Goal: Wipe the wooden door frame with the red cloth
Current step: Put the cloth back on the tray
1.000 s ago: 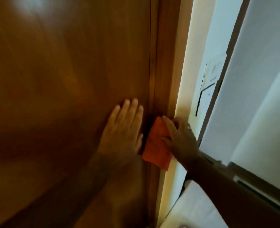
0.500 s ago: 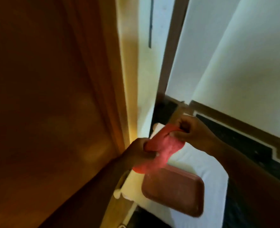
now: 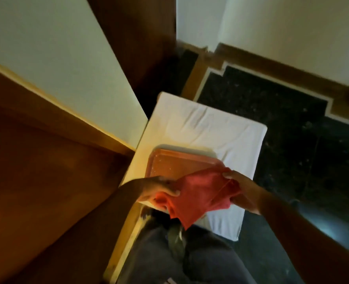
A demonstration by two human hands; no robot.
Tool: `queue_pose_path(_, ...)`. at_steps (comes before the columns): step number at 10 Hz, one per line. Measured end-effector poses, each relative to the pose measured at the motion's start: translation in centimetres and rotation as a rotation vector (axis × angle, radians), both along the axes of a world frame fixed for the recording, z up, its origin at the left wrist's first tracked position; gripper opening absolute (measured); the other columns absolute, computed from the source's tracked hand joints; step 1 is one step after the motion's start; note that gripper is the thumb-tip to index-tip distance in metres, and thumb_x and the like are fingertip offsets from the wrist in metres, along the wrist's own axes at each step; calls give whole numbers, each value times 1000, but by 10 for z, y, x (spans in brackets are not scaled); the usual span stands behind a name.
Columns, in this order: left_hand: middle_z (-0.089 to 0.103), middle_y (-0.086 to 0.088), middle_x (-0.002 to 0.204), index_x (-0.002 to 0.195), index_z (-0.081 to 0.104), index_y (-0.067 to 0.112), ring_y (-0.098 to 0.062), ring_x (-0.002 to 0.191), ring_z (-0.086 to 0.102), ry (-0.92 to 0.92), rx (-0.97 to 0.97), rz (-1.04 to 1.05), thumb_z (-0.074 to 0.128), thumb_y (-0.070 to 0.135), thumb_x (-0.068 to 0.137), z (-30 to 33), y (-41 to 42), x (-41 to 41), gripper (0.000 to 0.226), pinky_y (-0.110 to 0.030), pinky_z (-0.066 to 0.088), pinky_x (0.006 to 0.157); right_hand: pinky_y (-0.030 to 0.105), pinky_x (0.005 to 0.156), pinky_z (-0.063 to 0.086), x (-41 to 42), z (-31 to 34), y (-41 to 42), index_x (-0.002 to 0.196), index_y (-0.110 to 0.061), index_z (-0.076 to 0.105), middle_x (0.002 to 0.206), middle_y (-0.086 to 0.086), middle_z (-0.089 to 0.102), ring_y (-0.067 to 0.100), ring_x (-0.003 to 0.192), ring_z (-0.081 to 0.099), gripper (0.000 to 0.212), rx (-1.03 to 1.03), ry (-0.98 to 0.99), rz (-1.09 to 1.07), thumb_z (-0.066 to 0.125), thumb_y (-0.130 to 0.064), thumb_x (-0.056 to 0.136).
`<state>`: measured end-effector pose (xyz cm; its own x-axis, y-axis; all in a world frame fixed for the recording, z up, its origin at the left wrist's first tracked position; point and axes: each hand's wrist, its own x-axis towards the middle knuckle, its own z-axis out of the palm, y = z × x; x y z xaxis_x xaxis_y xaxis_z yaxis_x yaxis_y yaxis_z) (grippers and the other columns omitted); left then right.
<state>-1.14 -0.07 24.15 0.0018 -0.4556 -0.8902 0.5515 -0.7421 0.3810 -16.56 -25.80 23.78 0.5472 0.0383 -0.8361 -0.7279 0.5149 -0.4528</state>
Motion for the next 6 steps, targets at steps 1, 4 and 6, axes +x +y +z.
queue_pose_path(1,70,-10,103,110,62,20,-20,84,71,-63,48,11,73,-2,80,-63,-6,-8,39,-34,61,68,49,76,58,-16,-55,-4,131,-13,52,118,21,69,41,106,67,57,82,16,-42,75,-23,79)
queue_pose_path(4,75,-6,91,105,64,15,-19,78,74,-272,301,419,59,29,96,-227,-17,-8,17,-30,57,66,47,77,60,-7,-210,20,127,-9,53,118,17,65,37,99,68,54,-302,223,-135,78,-12,78)
queue_pose_path(6,61,-8,115,123,57,13,-24,102,59,-496,340,-35,57,26,94,-232,-9,4,31,-38,49,88,33,80,42,-1,-238,48,135,-1,45,122,21,60,40,110,59,57,-857,300,344,67,-12,83)
